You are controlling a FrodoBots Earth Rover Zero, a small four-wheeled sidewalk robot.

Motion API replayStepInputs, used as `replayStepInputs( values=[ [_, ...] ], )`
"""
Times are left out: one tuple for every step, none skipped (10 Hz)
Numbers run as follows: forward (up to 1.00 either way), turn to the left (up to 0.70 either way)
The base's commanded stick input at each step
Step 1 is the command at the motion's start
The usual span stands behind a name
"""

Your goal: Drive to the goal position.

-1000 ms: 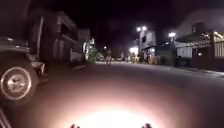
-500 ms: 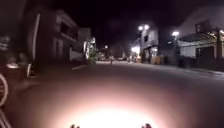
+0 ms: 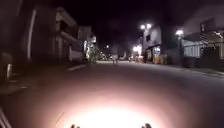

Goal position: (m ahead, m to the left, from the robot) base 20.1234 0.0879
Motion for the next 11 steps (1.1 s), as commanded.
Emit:
replayStepInputs(
  values=[
    [0.85,0.0],
    [0.85,0.0],
    [0.85,0.0],
    [0.85,0.0],
    [0.85,0.0],
    [0.85,0.0],
    [0.85,0.0],
    [0.85,0.0],
    [0.85,0.0],
    [0.85,0.0],
    [0.85,0.0]
  ],
)
